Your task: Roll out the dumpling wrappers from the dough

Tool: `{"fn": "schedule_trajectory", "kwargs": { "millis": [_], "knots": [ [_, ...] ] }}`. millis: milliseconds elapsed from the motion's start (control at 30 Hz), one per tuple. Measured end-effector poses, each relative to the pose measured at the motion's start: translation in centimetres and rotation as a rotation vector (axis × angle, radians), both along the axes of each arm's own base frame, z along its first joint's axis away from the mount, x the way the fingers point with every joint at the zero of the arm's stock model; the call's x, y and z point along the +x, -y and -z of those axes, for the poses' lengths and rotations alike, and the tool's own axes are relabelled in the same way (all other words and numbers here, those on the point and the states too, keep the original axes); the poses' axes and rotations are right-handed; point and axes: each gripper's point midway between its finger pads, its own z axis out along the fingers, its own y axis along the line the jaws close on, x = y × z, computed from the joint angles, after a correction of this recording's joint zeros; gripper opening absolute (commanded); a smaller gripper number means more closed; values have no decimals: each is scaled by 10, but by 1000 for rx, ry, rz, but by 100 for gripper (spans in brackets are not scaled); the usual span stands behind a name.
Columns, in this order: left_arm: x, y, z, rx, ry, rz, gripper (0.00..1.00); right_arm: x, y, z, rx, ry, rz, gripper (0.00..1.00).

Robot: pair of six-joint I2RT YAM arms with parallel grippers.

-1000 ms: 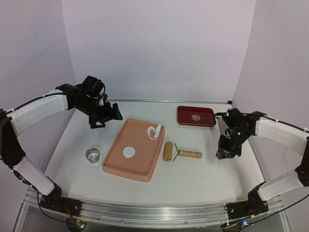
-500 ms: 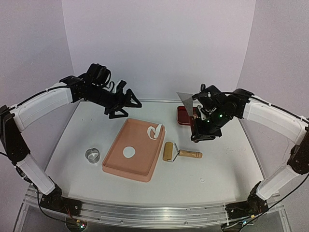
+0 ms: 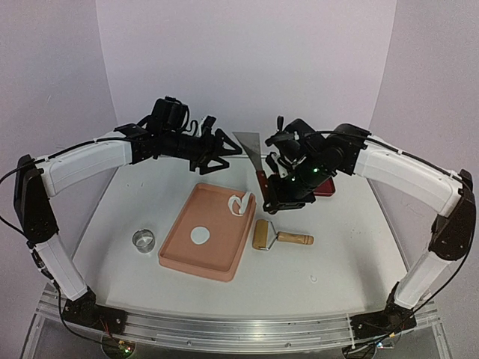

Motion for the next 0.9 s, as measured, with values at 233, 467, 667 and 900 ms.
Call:
{"fn": "schedule_trajectory", "kwargs": {
  "millis": [233, 467, 667, 900],
  "knots": [
    [11, 7, -9, -49, 22, -31, 61, -3, -19, -6, 24, -1, -34, 0],
    [19, 12, -5, -63, 22, -48, 41, -14, -29, -6, 38, -15, -72, 0],
    [23, 15, 5, -54, 4, -54, 15, -21, -34, -7, 42, -20, -92, 0],
    [24, 17, -2, -84, -16, -68, 0, -22, -37, -7, 52, -19, -94, 2]
  ]
}}
